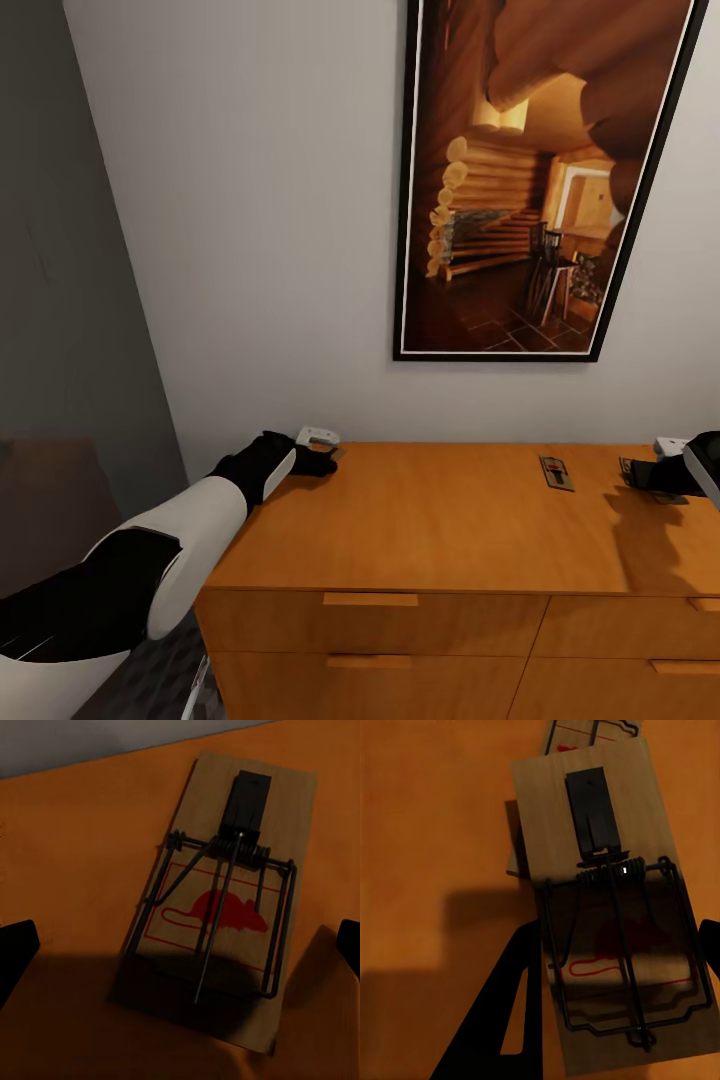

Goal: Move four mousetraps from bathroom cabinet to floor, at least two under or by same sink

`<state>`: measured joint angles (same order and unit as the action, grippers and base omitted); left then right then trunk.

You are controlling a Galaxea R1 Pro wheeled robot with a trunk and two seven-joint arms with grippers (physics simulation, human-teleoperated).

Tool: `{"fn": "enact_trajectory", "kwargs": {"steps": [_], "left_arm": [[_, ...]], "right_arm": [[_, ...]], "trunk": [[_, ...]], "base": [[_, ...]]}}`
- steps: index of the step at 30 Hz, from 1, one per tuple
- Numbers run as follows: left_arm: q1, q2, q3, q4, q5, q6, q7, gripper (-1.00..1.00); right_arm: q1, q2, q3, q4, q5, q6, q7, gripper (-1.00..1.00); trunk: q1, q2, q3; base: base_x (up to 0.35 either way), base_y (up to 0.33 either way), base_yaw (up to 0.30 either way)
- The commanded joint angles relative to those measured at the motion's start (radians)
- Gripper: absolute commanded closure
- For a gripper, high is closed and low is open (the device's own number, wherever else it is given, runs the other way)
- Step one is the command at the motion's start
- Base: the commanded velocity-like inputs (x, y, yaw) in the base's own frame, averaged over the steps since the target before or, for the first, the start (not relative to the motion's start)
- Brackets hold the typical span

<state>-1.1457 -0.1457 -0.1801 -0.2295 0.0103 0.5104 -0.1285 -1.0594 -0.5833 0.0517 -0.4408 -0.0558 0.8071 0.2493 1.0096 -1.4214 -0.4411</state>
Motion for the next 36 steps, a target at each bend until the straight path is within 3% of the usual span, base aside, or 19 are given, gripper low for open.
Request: {"fn": "enact_trajectory", "kwargs": {"steps": [1,26,27,36], "left_arm": [[0.000,0.001,-0.013,0.066,-0.013,0.004,0.000,-1.00],[0.000,-0.001,-0.013,0.078,-0.017,0.005,0.003,-1.00],[0.000,-0.001,-0.013,0.079,-0.017,0.005,0.003,1.00],[0.000,-0.001,-0.013,0.084,-0.018,0.005,0.030,1.00]], "right_arm": [[-0.001,-0.001,0.005,-0.001,-0.007,0.004,0.001,1.00],[-0.001,-0.001,0.005,-0.001,-0.007,0.004,0.001,1.00],[-0.001,-0.001,0.005,-0.001,-0.007,0.004,0.001,1.00],[-0.001,-0.002,0.004,-0.001,-0.007,0.004,0.001,1.00]], "trunk": [[0.000,-0.001,-0.001],[0.000,-0.001,-0.001],[0.000,-0.001,-0.001],[0.000,-0.001,-0.001]], "base": [[0.000,0.000,0.000],[0.000,0.000,0.000],[0.000,0.000,0.000],[0.000,0.000,0.000]]}}
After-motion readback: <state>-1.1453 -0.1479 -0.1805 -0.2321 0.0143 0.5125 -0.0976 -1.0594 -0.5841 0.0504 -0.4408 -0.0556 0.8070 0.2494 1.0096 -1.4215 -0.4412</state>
